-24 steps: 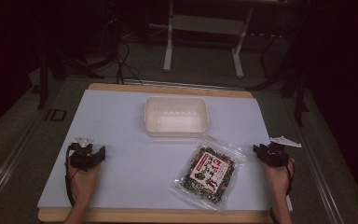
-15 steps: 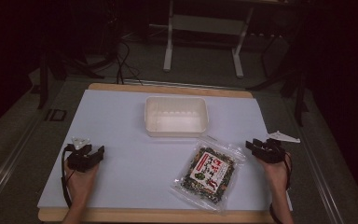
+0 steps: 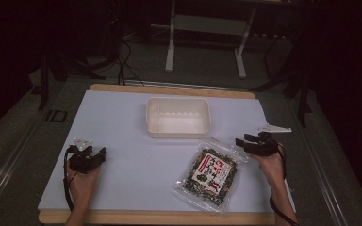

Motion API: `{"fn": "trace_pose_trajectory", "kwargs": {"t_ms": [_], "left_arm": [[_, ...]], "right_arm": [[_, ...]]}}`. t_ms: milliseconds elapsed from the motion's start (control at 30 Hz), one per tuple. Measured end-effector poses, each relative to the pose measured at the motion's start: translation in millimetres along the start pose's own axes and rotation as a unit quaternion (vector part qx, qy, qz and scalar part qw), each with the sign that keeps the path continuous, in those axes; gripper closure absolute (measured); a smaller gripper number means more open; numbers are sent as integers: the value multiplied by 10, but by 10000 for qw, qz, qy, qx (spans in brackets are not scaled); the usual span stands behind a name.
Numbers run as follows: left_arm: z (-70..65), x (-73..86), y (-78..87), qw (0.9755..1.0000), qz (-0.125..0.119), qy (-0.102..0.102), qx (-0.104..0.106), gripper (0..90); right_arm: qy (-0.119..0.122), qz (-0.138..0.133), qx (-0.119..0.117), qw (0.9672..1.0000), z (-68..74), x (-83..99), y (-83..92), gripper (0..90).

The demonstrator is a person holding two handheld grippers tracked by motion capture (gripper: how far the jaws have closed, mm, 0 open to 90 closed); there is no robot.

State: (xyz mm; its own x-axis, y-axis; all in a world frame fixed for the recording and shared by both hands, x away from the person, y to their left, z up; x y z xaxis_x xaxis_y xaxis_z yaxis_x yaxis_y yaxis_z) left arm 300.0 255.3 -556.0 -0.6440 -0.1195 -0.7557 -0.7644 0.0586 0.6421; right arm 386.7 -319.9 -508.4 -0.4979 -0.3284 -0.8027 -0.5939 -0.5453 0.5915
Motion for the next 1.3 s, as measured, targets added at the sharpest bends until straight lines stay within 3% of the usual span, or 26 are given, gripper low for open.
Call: {"fn": "trace_pose_trajectory", "kwargs": {"t_ms": [133,167,300,400,600,733,900,1033,1300], "left_arm": [[3,-2,0,10000,12,11,7,467],[7,-2,0,10000,23,10,13,465],[4,-3,-5,10000,25,14,9,463],[4,-3,-7,10000,33,13,5,462],[5,-4,-14,10000,57,19,19,454],[0,-3,-17,10000,64,10,0,452],[-3,-2,-20,10000,70,-9,-4,450],[-2,-3,-21,10000,85,-10,-3,449],[-2,-4,-22,10000,96,-19,-3,449]], "right_arm": [[71,60,-195,9998,22,4,-83,457],[158,203,-343,9991,53,17,-171,472],[216,337,-437,9982,74,25,-239,494],[305,493,-594,9965,95,31,-287,576],[426,529,-688,9953,134,7,-250,663],[672,639,-832,9922,213,-33,-182,700],[907,782,-893,9888,277,-43,-179,699],[1125,955,-807,9858,318,-28,-225,700],[1118,1117,-838,9839,295,-14,-310,732]]}}
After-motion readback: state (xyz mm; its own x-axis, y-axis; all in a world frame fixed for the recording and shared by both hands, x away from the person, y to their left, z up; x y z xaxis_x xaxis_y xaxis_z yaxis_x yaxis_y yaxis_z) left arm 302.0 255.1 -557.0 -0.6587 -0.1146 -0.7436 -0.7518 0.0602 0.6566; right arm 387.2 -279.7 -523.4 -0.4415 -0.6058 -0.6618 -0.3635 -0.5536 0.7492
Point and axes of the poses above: each handheld gripper's, and its own axes: y roughly backward along the jaws, x roughly out of its underside, z roughly to its left, the point moved 1 cm from there along -y, roughly forward along the jaws, and after that the axes turned 7 degrees about y, right-handed, at the moved point
